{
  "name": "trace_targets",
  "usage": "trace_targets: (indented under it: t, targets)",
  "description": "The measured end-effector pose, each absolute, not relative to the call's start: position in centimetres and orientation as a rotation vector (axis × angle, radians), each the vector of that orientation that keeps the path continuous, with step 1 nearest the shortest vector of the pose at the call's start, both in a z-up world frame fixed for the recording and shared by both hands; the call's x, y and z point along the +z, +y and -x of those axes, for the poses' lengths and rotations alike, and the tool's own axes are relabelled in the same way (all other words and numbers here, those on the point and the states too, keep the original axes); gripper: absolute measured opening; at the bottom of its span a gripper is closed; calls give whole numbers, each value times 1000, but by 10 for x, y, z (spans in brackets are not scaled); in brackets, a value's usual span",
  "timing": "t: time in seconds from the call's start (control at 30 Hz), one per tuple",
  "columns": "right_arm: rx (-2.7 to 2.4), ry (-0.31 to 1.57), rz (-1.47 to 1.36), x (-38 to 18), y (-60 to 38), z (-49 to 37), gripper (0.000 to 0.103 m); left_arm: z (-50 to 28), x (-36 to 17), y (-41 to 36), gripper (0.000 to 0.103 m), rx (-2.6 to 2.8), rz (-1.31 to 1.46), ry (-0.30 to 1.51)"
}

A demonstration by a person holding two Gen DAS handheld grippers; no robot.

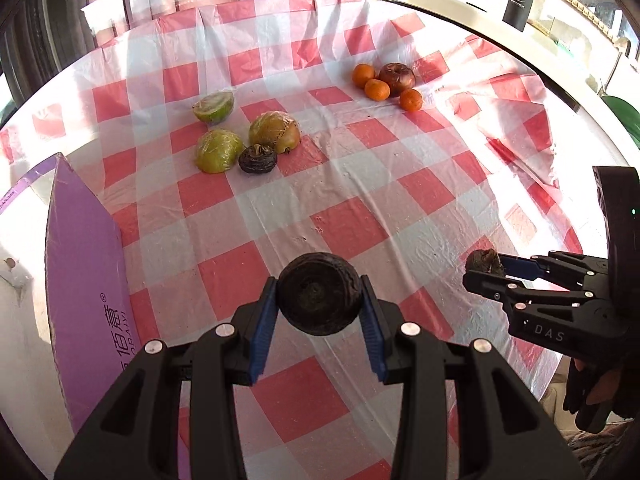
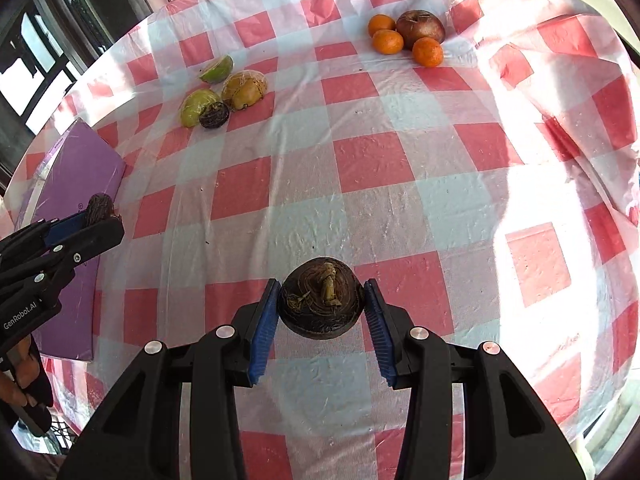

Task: Organize fruits
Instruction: 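Carry both held dark fruits over the white box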

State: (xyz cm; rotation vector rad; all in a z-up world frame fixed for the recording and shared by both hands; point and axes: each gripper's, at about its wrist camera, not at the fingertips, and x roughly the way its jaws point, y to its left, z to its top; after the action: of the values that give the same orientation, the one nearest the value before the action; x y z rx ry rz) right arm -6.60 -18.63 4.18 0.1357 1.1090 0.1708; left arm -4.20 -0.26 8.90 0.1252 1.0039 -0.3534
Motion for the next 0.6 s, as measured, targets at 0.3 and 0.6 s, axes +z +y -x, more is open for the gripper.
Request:
trace_targets:
  t: [0.3, 0.6]
  targets:
    - [129, 1099, -153, 45, -158, 92, 43, 65, 115, 18, 39, -423, -181, 921]
    - [198, 1014, -115, 78, -104, 103, 43, 79, 150, 67, 39, -408, -120, 822]
